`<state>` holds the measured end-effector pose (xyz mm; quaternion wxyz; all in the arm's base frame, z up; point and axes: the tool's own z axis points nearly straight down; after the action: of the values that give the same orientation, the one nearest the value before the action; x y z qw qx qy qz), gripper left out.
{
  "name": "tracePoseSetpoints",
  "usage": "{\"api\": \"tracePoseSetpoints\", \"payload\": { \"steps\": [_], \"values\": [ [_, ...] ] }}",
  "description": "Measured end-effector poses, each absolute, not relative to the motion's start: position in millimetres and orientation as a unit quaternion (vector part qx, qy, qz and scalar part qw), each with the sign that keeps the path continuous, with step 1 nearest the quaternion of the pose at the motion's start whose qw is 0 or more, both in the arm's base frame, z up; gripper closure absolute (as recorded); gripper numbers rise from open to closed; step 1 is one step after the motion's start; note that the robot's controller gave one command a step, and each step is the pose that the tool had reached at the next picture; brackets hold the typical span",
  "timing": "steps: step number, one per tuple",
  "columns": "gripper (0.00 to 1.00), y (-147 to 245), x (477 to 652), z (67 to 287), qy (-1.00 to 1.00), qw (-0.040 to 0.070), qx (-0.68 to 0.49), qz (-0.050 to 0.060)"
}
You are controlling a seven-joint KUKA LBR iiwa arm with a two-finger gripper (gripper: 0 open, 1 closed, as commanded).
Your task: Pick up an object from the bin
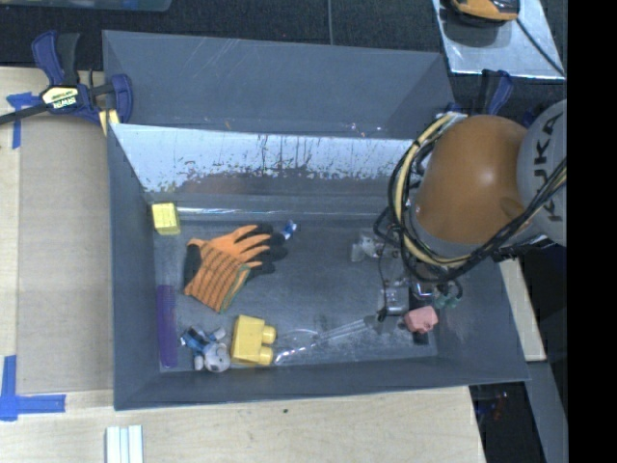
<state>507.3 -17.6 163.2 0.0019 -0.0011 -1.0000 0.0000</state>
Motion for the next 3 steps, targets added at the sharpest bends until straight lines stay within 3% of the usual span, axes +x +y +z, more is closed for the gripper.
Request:
{"api": "tracePoseSetpoints", "payload": {
  "steps": [1,2,3],
  "values": [
    [0.00,-17.6,509.1,166.2,-1.000,-0.002,-0.001,0.000],
    [0.00,5.9,502.4,75.0,-0.999,-0.004,0.044,0.000],
    [0.00,18.1,499.4,148.7,-0.993,-0.006,0.116,0.002]
  ]
}}
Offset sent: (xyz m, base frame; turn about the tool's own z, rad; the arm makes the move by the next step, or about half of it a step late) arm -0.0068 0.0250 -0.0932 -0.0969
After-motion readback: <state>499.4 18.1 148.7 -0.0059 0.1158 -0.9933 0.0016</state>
